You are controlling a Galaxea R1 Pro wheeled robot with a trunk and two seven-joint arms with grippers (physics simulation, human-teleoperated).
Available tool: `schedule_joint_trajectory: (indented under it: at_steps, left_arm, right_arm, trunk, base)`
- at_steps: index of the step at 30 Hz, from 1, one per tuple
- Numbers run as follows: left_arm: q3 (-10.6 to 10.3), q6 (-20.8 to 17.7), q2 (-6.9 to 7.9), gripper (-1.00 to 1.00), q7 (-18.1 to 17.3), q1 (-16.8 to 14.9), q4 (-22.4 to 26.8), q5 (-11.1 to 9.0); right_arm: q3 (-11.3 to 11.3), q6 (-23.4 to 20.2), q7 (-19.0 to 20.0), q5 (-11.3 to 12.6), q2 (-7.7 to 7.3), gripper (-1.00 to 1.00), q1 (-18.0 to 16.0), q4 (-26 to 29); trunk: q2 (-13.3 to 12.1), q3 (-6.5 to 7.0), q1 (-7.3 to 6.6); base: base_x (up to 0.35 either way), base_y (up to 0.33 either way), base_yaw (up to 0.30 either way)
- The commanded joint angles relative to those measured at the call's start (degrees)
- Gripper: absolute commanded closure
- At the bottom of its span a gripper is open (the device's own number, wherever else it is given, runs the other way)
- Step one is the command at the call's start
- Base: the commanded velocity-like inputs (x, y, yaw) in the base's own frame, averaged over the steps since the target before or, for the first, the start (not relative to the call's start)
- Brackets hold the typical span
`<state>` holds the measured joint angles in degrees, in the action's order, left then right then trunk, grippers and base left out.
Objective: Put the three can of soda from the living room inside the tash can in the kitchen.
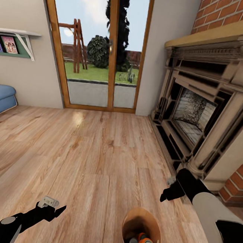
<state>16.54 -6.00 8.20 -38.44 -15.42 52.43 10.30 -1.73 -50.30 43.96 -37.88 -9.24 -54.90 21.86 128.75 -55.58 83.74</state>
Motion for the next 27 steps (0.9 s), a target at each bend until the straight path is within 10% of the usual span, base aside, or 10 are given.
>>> schedule_joint_trajectory:
  at_steps: [1, 27]
  left_arm:
    - [0.0, -0.48, -0.01, -1.0, 0.04, -0.01, 0.01, -0.05]
    - [0.15, -0.94, -0.03, -1.0, 0.28, 0.02, 0.06, -0.28]
  right_arm:
    - [0.0, 0.49, -0.04, 0.0, 0.0, -1.0, 0.26, 0.01]
    - [0.12, 17.82, -11.38, 0.04, -1.53, -1.0, 13.44, 1.05]
  trunk:
    - [-0.42, 0.18, -0.23]
    - [-10.84, 4.85, -5.94]
  base:
    - [0.0, 0.0, 0.0]
    - [0.0, 0.0, 0.0]
